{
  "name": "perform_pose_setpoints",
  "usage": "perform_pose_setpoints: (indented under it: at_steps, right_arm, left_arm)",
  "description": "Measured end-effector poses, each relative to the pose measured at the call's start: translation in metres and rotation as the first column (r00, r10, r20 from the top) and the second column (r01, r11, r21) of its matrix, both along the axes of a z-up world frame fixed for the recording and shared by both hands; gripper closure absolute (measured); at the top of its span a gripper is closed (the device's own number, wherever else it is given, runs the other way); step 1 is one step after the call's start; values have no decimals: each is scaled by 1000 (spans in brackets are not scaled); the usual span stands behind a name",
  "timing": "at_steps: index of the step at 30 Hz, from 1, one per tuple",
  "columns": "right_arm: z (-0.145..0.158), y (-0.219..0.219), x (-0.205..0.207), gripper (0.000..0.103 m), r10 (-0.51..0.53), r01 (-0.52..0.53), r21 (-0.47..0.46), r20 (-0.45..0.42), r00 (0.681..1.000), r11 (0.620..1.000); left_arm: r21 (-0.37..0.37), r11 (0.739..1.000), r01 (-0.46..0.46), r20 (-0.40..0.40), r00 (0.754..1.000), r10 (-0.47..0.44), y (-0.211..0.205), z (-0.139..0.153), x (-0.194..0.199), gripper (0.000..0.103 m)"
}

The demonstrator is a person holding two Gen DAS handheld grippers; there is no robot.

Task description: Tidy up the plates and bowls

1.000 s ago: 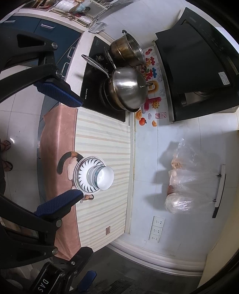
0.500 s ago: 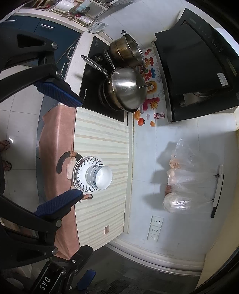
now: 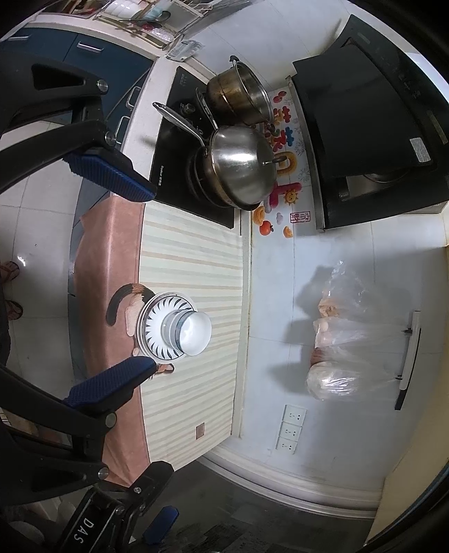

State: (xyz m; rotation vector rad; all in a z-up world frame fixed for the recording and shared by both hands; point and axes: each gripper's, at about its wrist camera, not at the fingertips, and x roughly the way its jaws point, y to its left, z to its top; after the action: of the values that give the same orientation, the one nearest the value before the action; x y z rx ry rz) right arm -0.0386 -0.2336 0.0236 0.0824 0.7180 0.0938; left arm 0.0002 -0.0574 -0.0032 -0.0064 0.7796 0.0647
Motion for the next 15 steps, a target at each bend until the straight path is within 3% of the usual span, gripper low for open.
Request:
perform_pose_setpoints:
  at_steps: [15]
  right_arm:
    - [2, 4, -2, 2, -30, 30, -9, 11, 999, 1000]
  left_arm:
    - [-4, 1000, -7, -3, 1000, 7, -10, 3, 3, 11]
